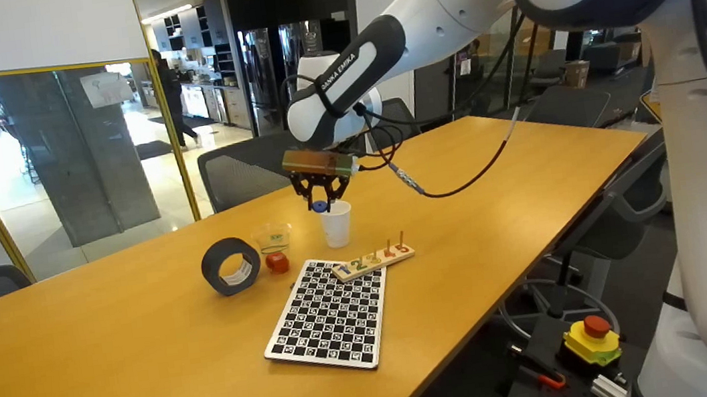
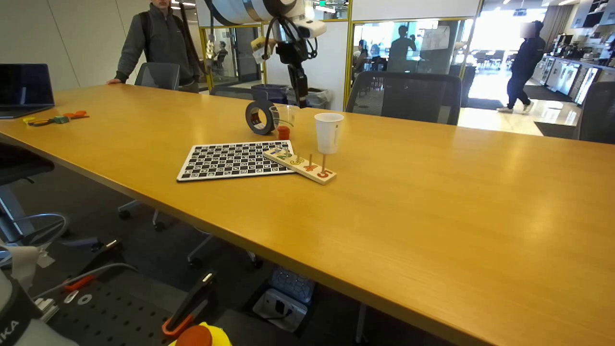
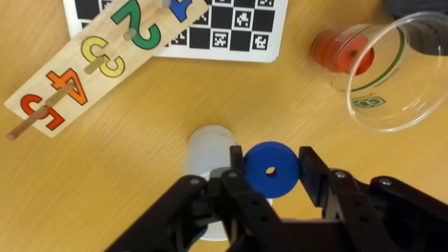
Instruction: Pick up the tokens from the table and put them in the plastic cup.
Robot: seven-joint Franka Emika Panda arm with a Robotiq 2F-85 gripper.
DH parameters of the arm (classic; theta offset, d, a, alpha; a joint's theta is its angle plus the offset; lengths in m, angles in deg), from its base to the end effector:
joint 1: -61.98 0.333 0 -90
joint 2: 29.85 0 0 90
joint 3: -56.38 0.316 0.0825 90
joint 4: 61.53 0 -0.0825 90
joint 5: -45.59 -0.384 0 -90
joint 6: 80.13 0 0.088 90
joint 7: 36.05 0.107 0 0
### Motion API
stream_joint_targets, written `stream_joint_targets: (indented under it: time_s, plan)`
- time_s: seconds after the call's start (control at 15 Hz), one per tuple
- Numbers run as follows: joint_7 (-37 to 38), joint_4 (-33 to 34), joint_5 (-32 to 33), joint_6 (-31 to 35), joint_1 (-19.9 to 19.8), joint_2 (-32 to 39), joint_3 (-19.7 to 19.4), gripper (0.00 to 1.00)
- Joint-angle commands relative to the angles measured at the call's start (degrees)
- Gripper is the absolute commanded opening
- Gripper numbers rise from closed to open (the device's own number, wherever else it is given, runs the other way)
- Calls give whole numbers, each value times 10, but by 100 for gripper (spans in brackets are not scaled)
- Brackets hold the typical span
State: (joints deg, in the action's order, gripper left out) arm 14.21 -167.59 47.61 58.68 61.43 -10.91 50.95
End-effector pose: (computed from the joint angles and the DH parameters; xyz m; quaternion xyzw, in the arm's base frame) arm 0.6503 -0.0638 0.3704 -0.8827 0.4534 -0.1224 0.0195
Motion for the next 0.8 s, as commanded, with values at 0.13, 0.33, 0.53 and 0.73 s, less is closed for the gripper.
stream_joint_targets:
  time_s: [0.13, 0.33, 0.53, 0.73]
  plan:
    - [7, 121, -2, -16, 3, 90, -30, 22]
    - [11, 135, -4, -25, 5, 100, -39, 22]
    - [22, 138, -2, -47, 8, 97, -44, 22]
    - [39, 142, 3, -76, 9, 94, -49, 23]
